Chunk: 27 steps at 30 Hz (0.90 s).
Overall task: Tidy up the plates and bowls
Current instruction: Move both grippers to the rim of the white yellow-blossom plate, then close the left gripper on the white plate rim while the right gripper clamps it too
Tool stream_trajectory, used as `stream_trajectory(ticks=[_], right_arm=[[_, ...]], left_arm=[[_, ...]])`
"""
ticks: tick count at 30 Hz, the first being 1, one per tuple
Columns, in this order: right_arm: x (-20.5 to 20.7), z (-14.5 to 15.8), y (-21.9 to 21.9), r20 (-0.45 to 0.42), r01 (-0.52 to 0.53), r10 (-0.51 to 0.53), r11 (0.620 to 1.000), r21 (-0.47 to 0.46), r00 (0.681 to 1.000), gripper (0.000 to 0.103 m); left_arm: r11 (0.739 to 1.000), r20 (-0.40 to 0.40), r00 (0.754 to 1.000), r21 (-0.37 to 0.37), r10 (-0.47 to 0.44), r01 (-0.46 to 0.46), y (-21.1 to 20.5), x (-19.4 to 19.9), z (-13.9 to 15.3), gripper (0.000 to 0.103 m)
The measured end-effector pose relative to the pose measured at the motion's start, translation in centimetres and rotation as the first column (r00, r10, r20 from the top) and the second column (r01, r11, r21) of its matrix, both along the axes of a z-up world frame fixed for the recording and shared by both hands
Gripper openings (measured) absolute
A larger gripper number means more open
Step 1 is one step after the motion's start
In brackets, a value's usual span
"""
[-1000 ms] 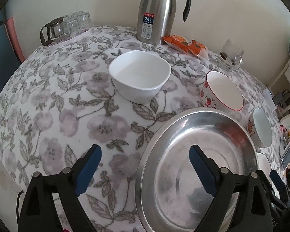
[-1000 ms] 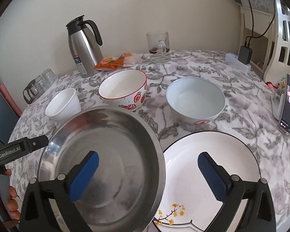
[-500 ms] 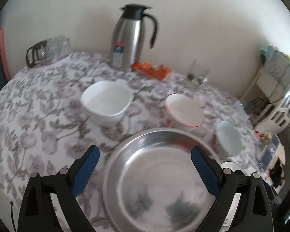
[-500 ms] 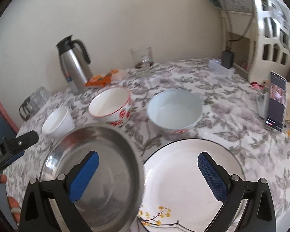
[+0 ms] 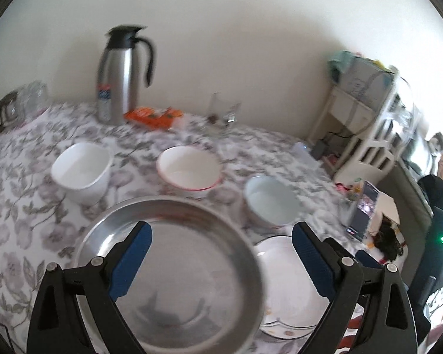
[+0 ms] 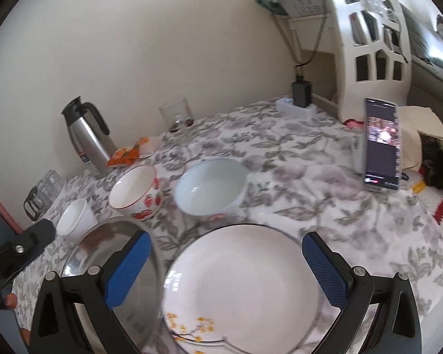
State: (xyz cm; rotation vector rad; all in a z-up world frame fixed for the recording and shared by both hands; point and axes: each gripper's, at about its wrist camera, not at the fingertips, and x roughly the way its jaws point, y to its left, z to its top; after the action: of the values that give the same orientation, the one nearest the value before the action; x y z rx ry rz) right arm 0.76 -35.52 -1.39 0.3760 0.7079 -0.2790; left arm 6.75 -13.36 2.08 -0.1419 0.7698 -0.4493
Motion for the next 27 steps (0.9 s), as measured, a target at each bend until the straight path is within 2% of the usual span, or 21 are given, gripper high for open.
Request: stream_trajectory(ticks=[8, 12, 14, 16, 22, 24, 27], right_arm=[[-2.8, -0.7, -5.1, -0.035, 0.054, -0.053, 0.998, 0.030, 0.998, 0.103], [-3.8, -1.5, -6.7, -0.052, 0.042, -0.038, 0.997, 0.069, 0.998, 0.103], [-4.1, -2.1, -7.0, -0.060, 0.033, -0.028, 0.997, 0.074, 0.998, 0.100], [-4.3, -2.7, -7.2, -0.065, 0.018, -0.011, 0.996, 0.093, 0.998, 0.089], [-4.7, -4.0, -8.1, -0.073, -0.012, 0.023, 0.988, 0.151, 0.997, 0.075], [-4.6, -4.1, -8.3, -0.078, -0.029, 0.041, 0.987, 0.158, 0.996, 0.071], [-4.4, -4.5, -8.5, -0.088, -0.050, 0.066, 0.984, 0.172, 0.994, 0.066]], left_arm=[[0.993, -0.026, 0.993, 0.013, -0.118, 0.118, -5.0, -2.6, 0.2, 0.096], [0.985, -0.087, 0.981, 0.011, -0.171, 0.173, -7.2, -3.7, -0.7, 0.096], [0.981, -0.136, 0.972, 0.004, -0.191, 0.194, -8.2, -4.1, -1.4, 0.096], [0.979, -0.171, 0.965, 0.020, -0.197, 0.204, -9.1, -4.6, -2.2, 0.096], [0.982, -0.286, 0.942, 0.006, -0.177, 0.187, -10.6, -5.3, -4.1, 0.095], [0.985, -0.342, 0.925, -0.013, -0.165, 0.171, -10.8, -5.4, -5.0, 0.094], [0.985, -0.401, 0.901, -0.035, -0.166, 0.166, -11.2, -5.7, -5.9, 0.087]])
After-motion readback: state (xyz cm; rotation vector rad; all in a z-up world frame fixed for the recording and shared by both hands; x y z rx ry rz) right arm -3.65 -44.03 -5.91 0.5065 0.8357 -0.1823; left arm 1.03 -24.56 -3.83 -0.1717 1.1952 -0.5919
